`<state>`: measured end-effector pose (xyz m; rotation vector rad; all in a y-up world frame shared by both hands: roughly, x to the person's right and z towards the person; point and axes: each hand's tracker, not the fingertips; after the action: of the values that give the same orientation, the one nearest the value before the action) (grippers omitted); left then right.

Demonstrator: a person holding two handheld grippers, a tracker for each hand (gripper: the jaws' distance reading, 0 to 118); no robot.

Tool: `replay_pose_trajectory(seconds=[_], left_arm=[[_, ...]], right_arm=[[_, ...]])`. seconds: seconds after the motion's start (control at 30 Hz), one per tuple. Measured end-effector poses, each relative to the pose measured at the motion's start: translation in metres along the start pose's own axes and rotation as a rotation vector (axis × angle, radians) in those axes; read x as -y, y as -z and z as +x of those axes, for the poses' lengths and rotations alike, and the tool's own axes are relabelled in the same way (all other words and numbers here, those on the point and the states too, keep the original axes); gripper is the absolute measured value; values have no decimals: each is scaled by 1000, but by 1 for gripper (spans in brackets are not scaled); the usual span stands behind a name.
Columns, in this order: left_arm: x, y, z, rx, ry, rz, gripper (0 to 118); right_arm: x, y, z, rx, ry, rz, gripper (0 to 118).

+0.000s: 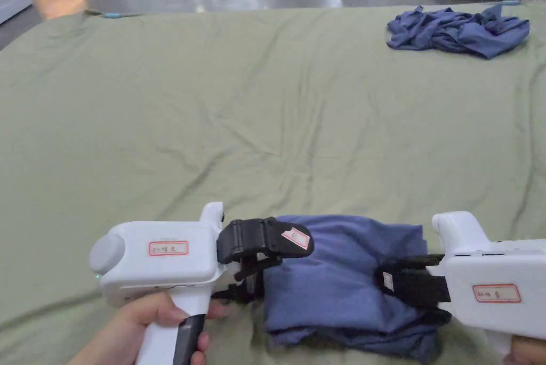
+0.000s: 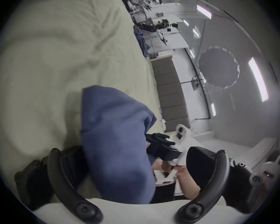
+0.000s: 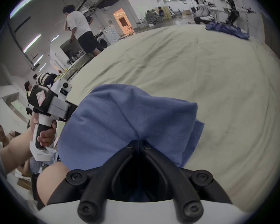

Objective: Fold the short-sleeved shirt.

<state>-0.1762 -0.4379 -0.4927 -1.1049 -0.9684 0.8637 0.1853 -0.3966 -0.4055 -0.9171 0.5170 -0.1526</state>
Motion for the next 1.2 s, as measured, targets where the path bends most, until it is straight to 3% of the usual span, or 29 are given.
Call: replay_pose_trajectory(seconds=[0.03, 0.07, 0.1, 0.13, 0.2, 0.3, 0.43, 0.53, 0.63, 0.7, 0.8, 0.87, 0.93, 1.0, 1.13, 1.17, 1.2], left_arm=[[-1, 8, 4, -27, 54, -29, 107], [-2, 13, 8, -33, 104, -56, 45], [-2, 15, 10, -2, 103, -54, 21], [1, 17, 10, -110, 74, -36, 21], [0, 17, 6, -98, -4, -55, 21], [-7, -4, 12, -205, 111, -45, 21], [-18, -72, 24, -376, 153, -51, 21], [-32, -141, 32, -649, 255, -83, 21], [-48, -207, 32, -1020, 373, -102, 21], [-62, -247, 21, -1182, 330, -134, 21], [-83, -291, -7, -1468, 377, -231, 21], [-94, -318, -28, -1675, 335, -252, 21], [-105, -345, -48, -1718, 248, -222, 21], [-108, -361, -57, -1597, 156, -126, 21], [-112, -376, -60, -1598, 207, -126, 22], [-111, -376, -57, -1636, 202, -102, 30], [-108, -374, -52, -1661, 205, -72, 60]], right_arm=[[1, -1, -2, 2, -19, 10, 6], [1, -3, -2, -2, -8, 9, 6], [-1, -6, -1, -11, 4, 18, 6], [-2, -11, -1, -27, 39, 39, 6], [-4, -21, -1, -56, 71, 83, 6], [-7, -41, -10, -51, 63, 137, 6], [-10, -64, -24, -70, 40, 180, 6], [-8, -71, -33, -76, 14, 203, 6], [-5, -70, -34, -84, 24, 206, 6], [-3, -67, -37, -84, 27, 205, 6], [0, -59, -45, -78, 21, 179, 6], [3, -53, -50, -35, -25, 145, 6], [5, -50, -53, -18, -39, 124, 6], [7, -50, -53, -23, -39, 117, 6], [7, -54, -55, 17, -62, 114, 6], [6, -56, -55, 14, -60, 117, 6], [6, -58, -56, 5, -57, 125, 6]])
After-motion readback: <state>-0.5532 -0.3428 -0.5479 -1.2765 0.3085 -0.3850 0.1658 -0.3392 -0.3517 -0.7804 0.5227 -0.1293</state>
